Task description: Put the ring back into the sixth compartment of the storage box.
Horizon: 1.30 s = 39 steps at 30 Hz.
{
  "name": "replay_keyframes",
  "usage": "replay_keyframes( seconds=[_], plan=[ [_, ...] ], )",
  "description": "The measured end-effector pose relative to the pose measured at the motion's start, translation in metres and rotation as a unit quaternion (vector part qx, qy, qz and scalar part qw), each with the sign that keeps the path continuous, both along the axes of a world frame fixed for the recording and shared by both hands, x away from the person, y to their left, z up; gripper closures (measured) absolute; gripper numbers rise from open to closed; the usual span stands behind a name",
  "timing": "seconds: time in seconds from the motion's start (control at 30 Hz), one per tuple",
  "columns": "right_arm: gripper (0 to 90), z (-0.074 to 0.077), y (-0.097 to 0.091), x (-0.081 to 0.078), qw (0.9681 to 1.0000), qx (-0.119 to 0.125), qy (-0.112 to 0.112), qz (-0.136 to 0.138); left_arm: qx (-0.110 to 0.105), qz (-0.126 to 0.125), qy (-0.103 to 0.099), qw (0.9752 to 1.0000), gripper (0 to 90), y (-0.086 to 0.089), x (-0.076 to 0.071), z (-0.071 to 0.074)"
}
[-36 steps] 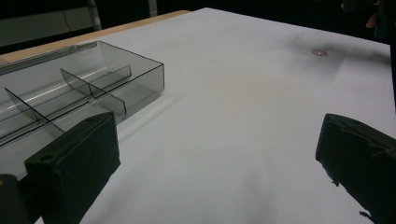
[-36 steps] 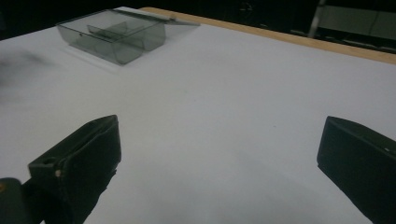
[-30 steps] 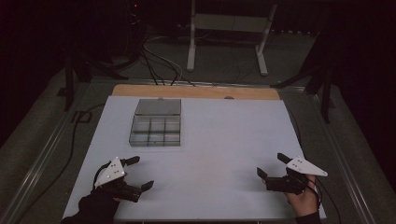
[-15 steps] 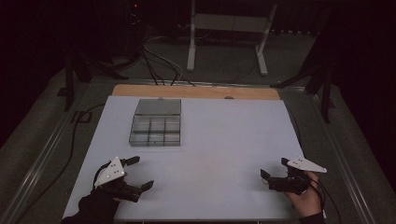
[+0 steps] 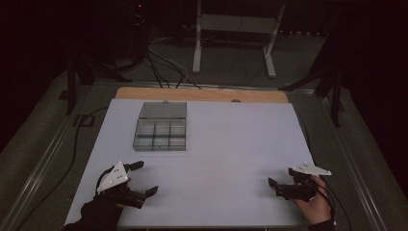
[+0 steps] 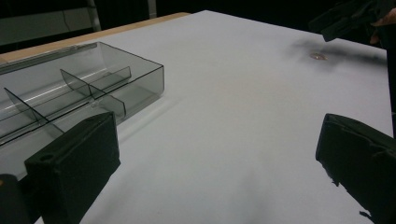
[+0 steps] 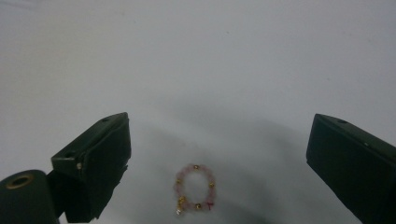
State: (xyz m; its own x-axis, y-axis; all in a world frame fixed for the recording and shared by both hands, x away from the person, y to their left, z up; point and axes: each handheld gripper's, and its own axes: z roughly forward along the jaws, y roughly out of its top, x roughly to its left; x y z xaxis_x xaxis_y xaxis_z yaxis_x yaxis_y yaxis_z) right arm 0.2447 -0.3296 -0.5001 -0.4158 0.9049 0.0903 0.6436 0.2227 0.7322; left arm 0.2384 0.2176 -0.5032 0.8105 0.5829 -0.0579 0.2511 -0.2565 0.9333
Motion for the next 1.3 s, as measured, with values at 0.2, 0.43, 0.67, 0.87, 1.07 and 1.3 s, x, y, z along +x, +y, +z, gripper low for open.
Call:
replay_keyframes(
  seconds=[0.2, 0.43, 0.67, 0.87, 1.07, 1.3],
  plan=[
    [21.4, -0.002, -0.001, 0.0, 0.9996, -0.016, 0.024, 0.0, -0.002, 0.002, 0.003, 1.0, 0.7, 0.0, 0.001, 0.0],
    [29.9, -0.001, -0.001, 0.0, 0.9992, -0.021, 0.034, -0.008, -0.003, 0.002, 0.004, 1.0, 0.7, 0.0, 0.001, 0.0],
    [45.4, 0.003, 0.001, -0.001, 0.9989, -0.02, 0.039, -0.014, -0.004, 0.002, 0.004, 1.0, 0.7, 0.0, 0.001, 0.0],
    [53.0, 0.001, 0.003, -0.001, 0.9982, -0.032, 0.049, -0.012, -0.004, 0.003, 0.004, 1.0, 0.7, 0.001, 0.001, 0.0],
    [59.8, -0.002, 0.006, 0.0, 0.9966, -0.052, 0.063, -0.008, -0.002, 0.002, 0.004, 1.0, 0.7, 0.0, 0.001, 0.0],
    [66.7, -0.004, 0.009, -0.001, 0.9953, -0.065, 0.072, -0.003, -0.001, 0.001, 0.004, 1.0, 0.7, 0.0, 0.001, -0.001]
  ],
)
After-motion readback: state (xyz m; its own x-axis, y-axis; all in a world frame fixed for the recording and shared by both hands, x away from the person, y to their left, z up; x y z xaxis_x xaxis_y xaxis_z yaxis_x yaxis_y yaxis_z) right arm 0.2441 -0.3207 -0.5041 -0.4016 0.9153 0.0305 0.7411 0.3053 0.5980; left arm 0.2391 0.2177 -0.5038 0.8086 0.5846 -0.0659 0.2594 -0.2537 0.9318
